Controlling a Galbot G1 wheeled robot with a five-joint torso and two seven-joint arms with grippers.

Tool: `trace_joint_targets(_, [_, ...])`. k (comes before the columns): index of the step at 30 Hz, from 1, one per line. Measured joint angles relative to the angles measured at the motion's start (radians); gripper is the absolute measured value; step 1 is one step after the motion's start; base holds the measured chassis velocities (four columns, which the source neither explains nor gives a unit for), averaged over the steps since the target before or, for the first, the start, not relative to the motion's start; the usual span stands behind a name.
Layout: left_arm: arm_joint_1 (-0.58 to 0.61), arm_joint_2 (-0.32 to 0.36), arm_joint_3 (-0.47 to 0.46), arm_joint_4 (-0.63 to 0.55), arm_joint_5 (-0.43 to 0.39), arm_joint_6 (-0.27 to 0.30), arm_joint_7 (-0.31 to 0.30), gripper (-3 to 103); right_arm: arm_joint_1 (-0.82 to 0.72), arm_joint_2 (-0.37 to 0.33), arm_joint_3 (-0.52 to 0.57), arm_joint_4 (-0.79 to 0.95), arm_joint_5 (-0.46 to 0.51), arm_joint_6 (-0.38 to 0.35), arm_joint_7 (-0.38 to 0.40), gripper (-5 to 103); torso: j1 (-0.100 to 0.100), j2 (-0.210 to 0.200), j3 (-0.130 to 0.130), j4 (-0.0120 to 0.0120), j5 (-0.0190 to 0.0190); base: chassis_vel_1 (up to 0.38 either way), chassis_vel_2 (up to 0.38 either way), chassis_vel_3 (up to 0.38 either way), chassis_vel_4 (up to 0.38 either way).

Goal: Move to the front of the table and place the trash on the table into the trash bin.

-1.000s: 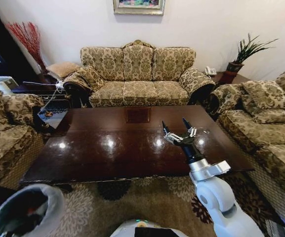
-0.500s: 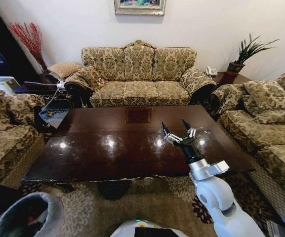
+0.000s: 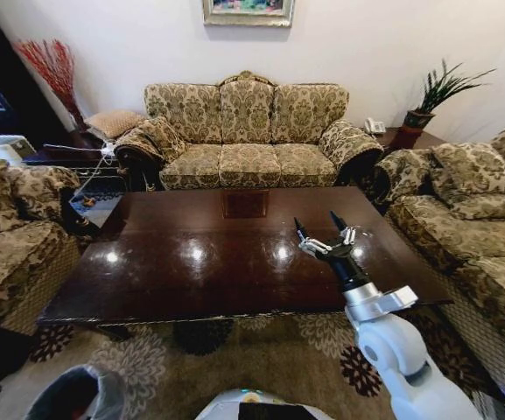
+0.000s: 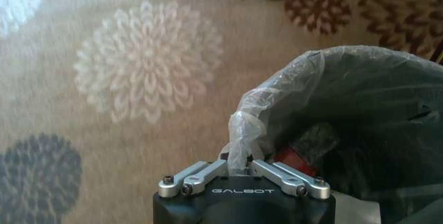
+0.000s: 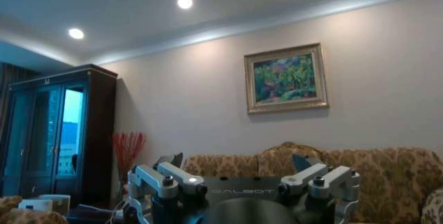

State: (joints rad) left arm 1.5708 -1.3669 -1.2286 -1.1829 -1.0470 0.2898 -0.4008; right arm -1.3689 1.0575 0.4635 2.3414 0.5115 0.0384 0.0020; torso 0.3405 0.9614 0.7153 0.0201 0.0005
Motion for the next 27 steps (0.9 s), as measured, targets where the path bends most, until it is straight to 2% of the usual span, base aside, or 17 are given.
trace_joint_targets(6, [-0.049,-0.013,0.033,0.085,0.008,-0.011,0.028,0,-0.024,-0.023,0.041,0.022,0.022,0.029,-0.029,100,0.000,0.000,0.000,0.0003,-0.0008,0.000,0.000,0.000,0.000])
trace_joint_targets(9, [-0.071,-0.017,0.050,0.118,0.013,-0.035,0.045,0,-0.046,-0.026,0.059,0.025,0.023,0.031,-0.031,100,0.000,0.000,0.000,0.0000,0.0003,0.000,0.000,0.000,0.000])
trace_joint_targets(14, [-0.107,-0.017,0.064,0.188,0.015,-0.047,0.064,0,-0.066,-0.031,0.078,0.031,0.024,0.030,-0.026,100,0.000,0.000,0.000,0.0000,-0.0007,0.000,0.000,0.000,0.000])
trace_joint_targets(27, [-0.131,-0.026,0.061,0.274,-0.004,-0.087,0.059,0,-0.084,-0.028,0.093,0.046,0.036,0.012,-0.009,100,0.000,0.000,0.000,0.0000,-0.0008,0.000,0.000,0.000,0.000])
